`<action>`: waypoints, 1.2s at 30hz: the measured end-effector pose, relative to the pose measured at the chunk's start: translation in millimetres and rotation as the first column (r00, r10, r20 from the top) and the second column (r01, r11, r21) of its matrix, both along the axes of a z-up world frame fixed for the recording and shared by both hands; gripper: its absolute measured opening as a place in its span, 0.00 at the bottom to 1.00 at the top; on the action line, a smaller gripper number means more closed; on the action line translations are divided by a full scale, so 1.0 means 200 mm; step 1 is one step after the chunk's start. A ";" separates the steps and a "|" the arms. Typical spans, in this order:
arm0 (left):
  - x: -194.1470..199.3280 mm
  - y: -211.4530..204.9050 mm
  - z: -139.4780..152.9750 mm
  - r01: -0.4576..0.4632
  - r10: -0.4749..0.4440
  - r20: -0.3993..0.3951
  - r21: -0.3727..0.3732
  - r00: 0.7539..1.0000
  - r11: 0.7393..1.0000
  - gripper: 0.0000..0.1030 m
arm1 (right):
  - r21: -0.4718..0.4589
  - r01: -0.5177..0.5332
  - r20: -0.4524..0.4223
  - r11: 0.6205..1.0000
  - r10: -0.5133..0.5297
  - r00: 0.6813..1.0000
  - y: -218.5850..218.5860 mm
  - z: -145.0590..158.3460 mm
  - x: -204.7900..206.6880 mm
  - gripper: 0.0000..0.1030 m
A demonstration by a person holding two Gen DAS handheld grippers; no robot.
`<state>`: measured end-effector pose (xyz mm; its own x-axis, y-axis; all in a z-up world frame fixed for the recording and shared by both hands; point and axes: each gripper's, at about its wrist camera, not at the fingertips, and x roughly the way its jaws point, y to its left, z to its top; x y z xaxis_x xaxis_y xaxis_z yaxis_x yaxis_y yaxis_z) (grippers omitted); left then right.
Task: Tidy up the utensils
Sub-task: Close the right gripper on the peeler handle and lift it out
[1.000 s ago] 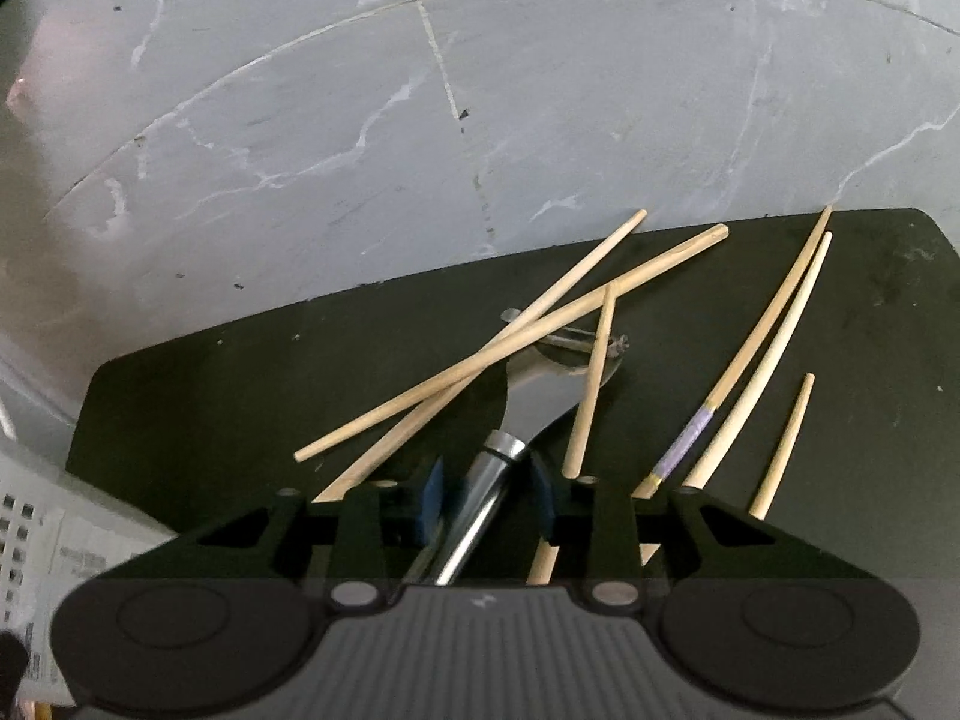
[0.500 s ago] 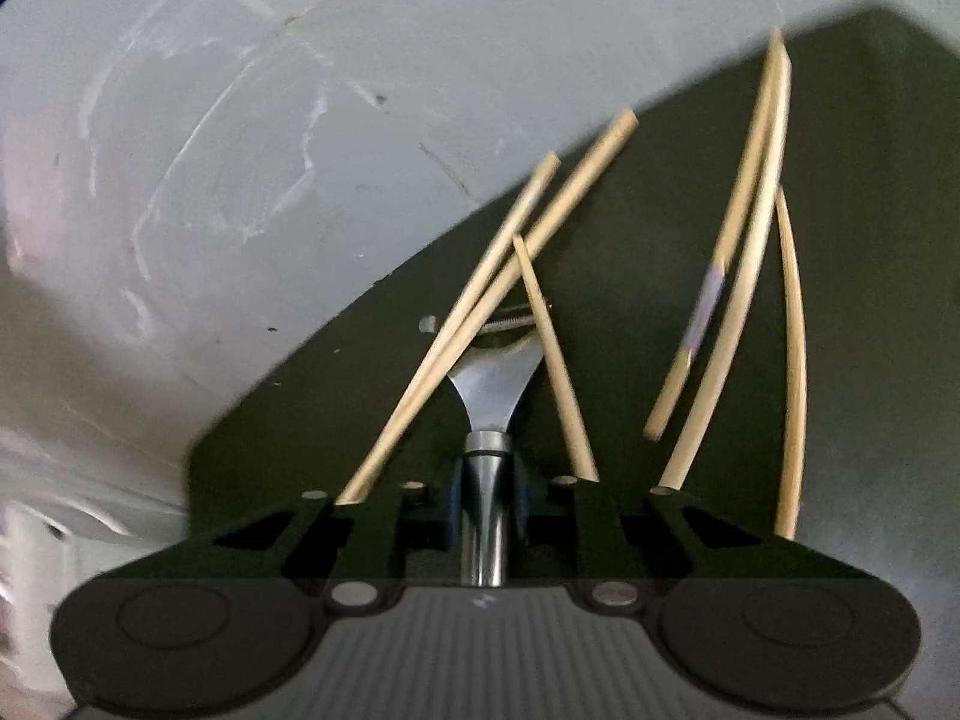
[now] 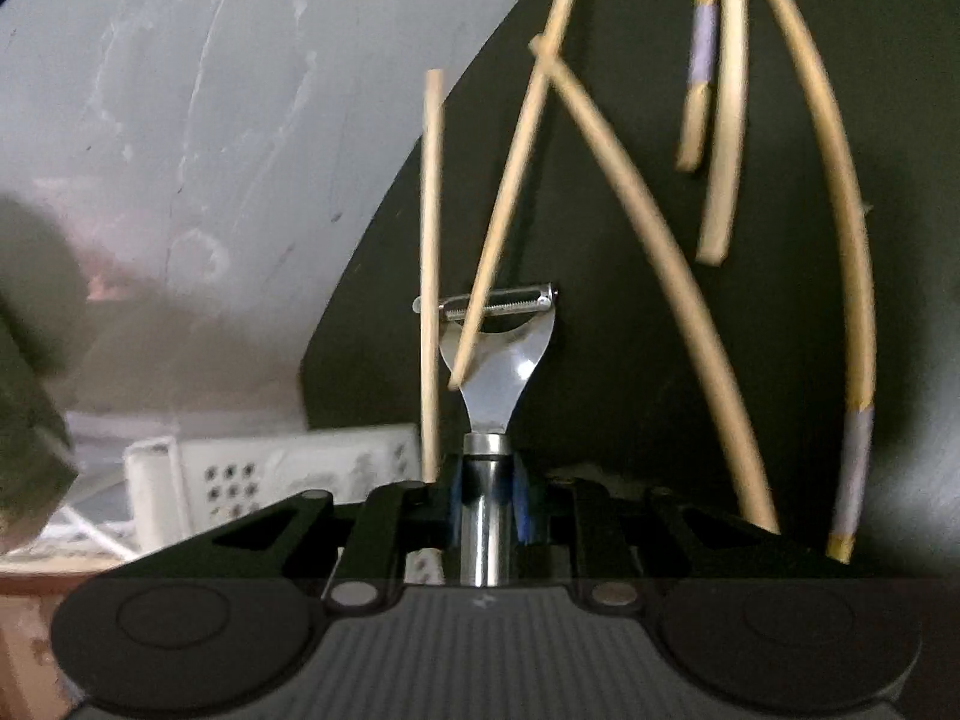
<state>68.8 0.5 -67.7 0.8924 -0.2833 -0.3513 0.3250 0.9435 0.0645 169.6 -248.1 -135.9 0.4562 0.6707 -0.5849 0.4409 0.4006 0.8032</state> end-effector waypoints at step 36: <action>0.00 0.05 -0.01 0.037 -0.037 0.006 -0.002 0.999 0.999 0.75 | -0.643 -0.029 0.141 0.765 0.155 0.978 0.13 0.48 -0.03 0.18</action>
<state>69.0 9.9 -69.4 0.8831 -0.3171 -0.3457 0.3595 0.9309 0.0646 163.8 -221.8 -38.9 0.5481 0.2190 -0.8073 0.2527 0.8767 0.4093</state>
